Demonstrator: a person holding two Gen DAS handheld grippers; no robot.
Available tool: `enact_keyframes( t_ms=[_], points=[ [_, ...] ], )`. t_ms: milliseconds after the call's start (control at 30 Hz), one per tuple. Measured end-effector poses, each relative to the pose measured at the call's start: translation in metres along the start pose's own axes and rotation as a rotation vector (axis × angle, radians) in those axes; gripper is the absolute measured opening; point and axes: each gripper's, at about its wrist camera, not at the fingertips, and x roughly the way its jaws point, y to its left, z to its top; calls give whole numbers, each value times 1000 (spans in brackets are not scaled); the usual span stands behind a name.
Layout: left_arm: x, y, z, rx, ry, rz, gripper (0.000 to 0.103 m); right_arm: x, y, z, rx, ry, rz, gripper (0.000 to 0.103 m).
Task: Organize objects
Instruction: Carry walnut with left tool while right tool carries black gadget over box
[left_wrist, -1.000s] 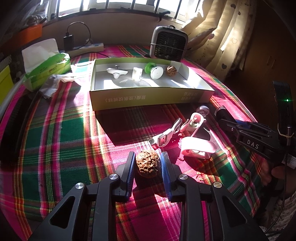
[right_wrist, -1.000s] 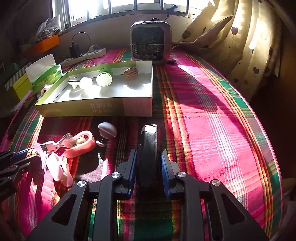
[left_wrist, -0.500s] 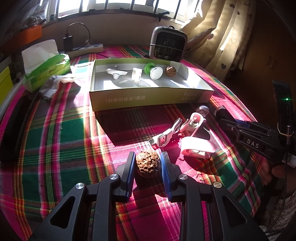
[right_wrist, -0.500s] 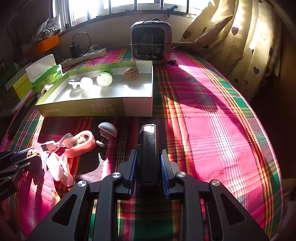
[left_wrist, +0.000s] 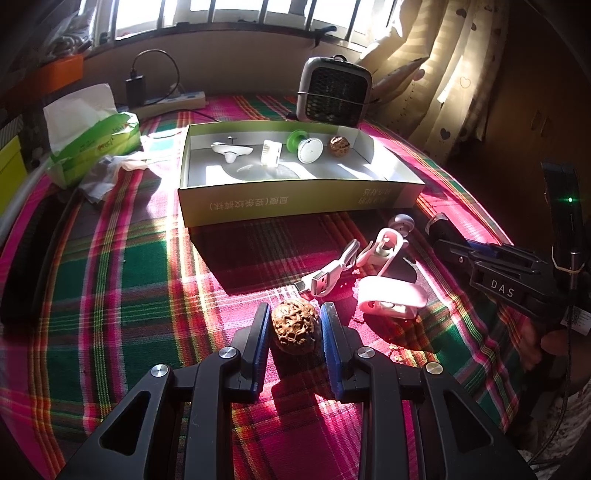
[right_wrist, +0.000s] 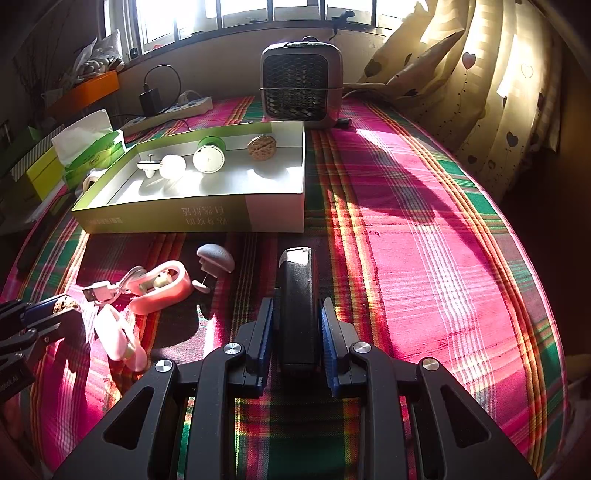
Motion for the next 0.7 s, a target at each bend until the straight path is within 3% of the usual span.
enact_keyframes(
  t_ms=[700],
  points=[
    [-8,0,21,1,-34,-17,24,-11,-7,12,8,-21,18,25]
  ],
)
